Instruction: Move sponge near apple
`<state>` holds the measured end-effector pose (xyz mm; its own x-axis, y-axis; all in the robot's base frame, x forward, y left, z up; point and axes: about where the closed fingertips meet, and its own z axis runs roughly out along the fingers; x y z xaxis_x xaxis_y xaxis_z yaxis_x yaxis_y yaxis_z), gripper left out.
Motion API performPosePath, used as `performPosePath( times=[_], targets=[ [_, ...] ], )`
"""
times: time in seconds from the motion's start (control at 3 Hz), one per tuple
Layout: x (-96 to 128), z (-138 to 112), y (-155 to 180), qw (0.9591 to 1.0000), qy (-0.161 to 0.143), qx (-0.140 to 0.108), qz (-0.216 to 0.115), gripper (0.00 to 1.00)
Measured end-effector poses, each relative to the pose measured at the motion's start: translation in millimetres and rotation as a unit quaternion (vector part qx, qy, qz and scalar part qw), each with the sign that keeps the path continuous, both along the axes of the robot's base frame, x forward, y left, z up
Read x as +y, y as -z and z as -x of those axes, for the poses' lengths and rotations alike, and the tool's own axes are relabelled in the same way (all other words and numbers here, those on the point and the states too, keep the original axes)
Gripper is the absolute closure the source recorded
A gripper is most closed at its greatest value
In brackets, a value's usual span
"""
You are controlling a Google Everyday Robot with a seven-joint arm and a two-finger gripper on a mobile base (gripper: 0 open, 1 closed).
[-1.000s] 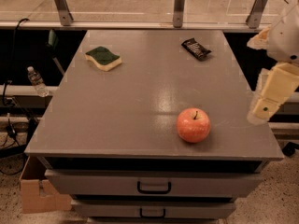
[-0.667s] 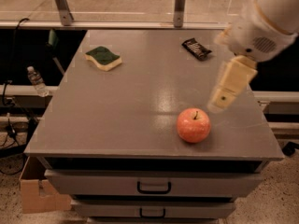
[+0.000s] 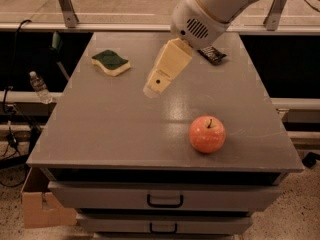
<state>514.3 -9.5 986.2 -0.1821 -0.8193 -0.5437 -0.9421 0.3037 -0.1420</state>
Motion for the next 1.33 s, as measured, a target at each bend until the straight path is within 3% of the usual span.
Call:
performPosePath(
  times=[0.33, 0.67, 1.0, 1.33],
  targets=[
    [-0.1, 0.3, -0.4, 1.0000, -0.001, -0.001, 0.001, 0.00],
    [18.9, -15.0, 4.6, 0.9998, 0.014, -0.003, -0.016, 0.00],
    [62.0, -50.7, 13.5, 0.9982, 0.039, -0.010, -0.044, 0.00],
    [106.8, -107.6, 34.3, 0.9942, 0.078, -0.013, -0.073, 0.00]
  ],
)
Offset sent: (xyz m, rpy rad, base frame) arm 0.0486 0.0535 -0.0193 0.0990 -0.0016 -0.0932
